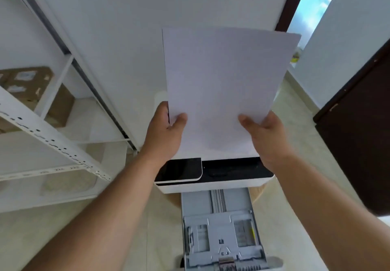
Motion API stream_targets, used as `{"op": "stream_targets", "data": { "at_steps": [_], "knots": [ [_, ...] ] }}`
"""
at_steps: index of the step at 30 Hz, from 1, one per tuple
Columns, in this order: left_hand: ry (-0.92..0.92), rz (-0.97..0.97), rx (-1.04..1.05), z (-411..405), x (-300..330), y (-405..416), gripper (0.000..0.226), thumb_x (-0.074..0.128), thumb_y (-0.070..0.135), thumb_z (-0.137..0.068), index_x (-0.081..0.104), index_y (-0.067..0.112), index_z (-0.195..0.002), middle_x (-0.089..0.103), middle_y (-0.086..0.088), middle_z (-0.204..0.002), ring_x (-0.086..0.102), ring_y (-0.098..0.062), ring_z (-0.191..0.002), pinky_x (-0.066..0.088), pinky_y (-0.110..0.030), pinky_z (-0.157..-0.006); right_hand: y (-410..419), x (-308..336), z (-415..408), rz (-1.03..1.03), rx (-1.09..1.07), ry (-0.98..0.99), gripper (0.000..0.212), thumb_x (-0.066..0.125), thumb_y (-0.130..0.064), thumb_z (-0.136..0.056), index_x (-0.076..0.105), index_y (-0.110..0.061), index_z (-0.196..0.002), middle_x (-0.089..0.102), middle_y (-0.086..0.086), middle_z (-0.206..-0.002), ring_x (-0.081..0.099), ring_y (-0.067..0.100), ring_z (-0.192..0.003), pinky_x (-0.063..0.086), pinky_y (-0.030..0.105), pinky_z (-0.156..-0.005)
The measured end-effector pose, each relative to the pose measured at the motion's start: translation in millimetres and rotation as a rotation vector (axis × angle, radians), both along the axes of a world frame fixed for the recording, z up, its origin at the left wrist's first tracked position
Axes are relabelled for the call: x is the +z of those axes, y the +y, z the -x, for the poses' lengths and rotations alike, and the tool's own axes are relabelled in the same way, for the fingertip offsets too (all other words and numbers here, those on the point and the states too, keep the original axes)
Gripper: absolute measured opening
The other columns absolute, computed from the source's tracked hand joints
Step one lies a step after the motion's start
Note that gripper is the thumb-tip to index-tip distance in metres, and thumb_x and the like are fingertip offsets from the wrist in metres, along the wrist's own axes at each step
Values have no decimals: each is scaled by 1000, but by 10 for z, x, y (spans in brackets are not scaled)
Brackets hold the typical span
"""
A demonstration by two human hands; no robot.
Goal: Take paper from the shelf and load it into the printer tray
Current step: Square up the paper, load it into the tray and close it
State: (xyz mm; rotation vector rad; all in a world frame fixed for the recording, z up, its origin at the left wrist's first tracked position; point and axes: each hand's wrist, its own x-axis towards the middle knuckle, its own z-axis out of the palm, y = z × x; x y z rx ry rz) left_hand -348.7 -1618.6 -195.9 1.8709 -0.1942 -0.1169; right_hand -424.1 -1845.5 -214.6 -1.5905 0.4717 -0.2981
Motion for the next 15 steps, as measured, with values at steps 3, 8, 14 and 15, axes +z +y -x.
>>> {"op": "stream_targets", "data": {
  "at_steps": [3,8,14,15],
  "knots": [
    [204,218,-123,263,-3,192,28,67,16,-90,67,14,-118,78,-7,-116,74,-27,-108,58,-42,-93,46,-15,415,-82,18,40,23,68,-8,-100,73,-18,-120,83,-4,-109,79,12,-101,61,26,-80],
    [582,319,-179,900,-390,334,24,65,5,-96,83,20,-93,83,-3,-99,79,-22,-89,58,-42,-86,196,-376,1019,-152,-3,203,27,69,-5,-98,73,-5,-125,80,14,-117,77,34,-107,61,48,-93],
    [707,171,-146,1727,-1072,454,24,67,30,-98,76,20,-118,80,-6,-116,76,-29,-108,55,-54,-101,315,-986,1765,-265,29,436,25,67,-2,-98,72,-2,-123,79,22,-115,77,40,-104,61,47,-87],
    [732,155,-139,1868,-1183,452,24,66,30,-98,77,20,-117,80,-7,-115,77,-29,-105,57,-54,-99,310,-1083,1891,-270,47,479,25,67,-4,-99,72,-3,-123,80,20,-115,77,41,-104,62,50,-88]
  ]
}}
